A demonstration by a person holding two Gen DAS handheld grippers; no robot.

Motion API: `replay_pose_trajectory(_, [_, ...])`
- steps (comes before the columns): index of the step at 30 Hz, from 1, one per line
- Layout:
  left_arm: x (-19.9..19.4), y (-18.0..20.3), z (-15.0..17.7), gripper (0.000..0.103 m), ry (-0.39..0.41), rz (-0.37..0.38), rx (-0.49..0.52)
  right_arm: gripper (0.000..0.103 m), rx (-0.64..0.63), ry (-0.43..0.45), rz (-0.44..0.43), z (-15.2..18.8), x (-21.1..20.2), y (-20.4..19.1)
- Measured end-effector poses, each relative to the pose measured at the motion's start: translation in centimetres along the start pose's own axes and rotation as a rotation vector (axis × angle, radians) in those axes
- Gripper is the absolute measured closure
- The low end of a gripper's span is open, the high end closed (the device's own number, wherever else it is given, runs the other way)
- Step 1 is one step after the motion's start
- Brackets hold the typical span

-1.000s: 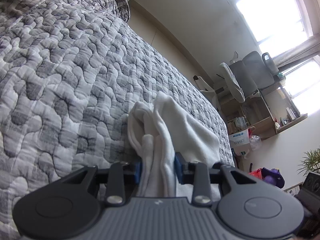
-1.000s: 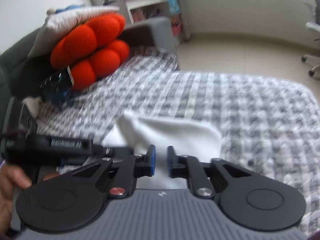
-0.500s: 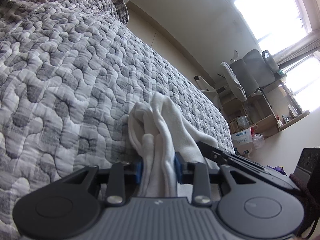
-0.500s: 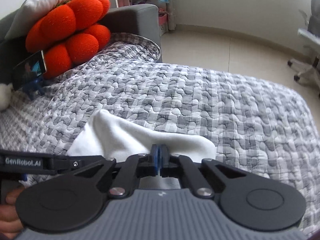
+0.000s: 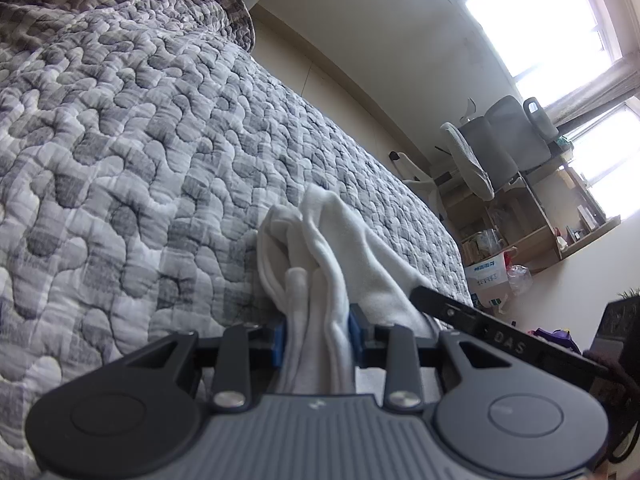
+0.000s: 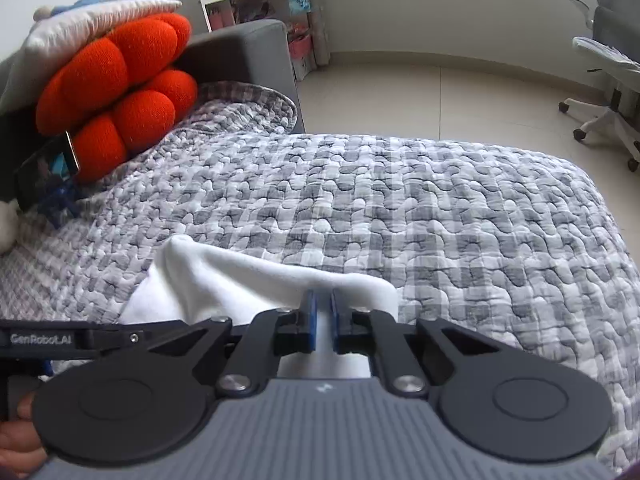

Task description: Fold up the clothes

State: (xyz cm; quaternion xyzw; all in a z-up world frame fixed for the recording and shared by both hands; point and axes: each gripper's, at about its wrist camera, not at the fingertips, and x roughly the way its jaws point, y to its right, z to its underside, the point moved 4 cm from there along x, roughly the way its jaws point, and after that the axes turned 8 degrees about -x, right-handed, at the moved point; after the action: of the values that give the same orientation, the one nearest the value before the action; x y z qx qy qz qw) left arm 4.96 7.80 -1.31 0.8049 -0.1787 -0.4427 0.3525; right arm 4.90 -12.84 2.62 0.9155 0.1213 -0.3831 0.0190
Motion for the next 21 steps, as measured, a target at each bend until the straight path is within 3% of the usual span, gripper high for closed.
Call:
replay_pose_trajectory(4, [0.1, 0.0, 0.0, 0.072, 0.001, 0.001, 0.002, 0.094, -0.004, 0.004, 0.002, -0.5, 0.6, -0.4])
replay_pose_trajectory(7, [0.2, -0.2, 0.1, 0.072, 0.002, 0.003, 0.004, 0.089, 0.080, 0.035, -0.022, -0.2, -0.8, 0.7])
replay_pose_trajectory(8, [0.2, -0.2, 0.1, 0.072, 0.002, 0.003, 0.005, 0.083, 0.113, 0.046, -0.032, -0.1, -1.3, 1.2])
replay_pose_trajectory(9, [0.2, -0.2, 0.1, 0.072, 0.002, 0.003, 0.005, 0.068, 0.141, 0.053, -0.036, 0.2, -1.9, 1.7])
replay_pose_trajectory(11, [0.2, -0.3, 0.1, 0.072, 0.001, 0.003, 0.005, 0.054, 0.187, 0.057, -0.034, 1.1, -3.0, 2.7])
replay_pose_trajectory(17, [0.1, -0.2, 0.2, 0.072, 0.002, 0.001, 0.009, 0.055, 0.313, 0.010, -0.082, 3.2, -4.5, 6.4])
replay_pose_trajectory(21, [-0.1, 0.0, 0.3, 0.072, 0.003, 0.000, 0.011, 0.053, 0.422, -0.041, -0.206, 3.5, -3.5, 7.5])
